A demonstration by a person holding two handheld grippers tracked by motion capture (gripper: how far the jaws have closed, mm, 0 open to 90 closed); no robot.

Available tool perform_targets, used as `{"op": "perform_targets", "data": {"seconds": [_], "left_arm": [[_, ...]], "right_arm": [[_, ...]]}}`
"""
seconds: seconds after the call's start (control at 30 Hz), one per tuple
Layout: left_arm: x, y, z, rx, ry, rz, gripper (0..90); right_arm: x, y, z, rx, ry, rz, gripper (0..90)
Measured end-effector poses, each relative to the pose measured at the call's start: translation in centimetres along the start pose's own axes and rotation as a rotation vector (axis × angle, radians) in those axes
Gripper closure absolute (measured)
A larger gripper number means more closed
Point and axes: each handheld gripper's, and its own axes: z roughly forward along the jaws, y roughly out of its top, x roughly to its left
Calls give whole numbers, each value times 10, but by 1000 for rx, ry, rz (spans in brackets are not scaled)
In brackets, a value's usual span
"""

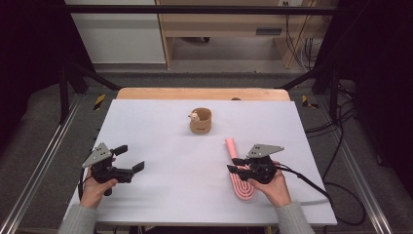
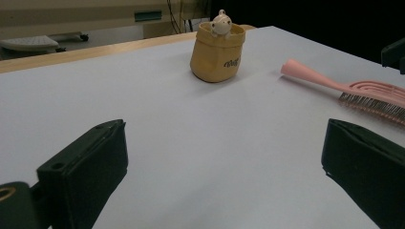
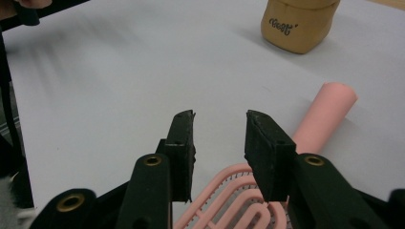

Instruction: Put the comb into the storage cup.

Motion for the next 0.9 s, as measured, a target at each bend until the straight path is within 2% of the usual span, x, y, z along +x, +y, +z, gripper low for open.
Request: {"op": "perform_targets", "data": {"seconds": [0.37,0.67,0.9], "left_arm": [[0,0,0,3,0,1,18],[0,-1,1,4,1,2,18],[0,-1,1,5,3,2,18]], "right_arm": [[4,-2,4,44,28,3,780],[8,-6,7,101,47,-4,893],[11,-8,7,116,55,-10,900]]}}
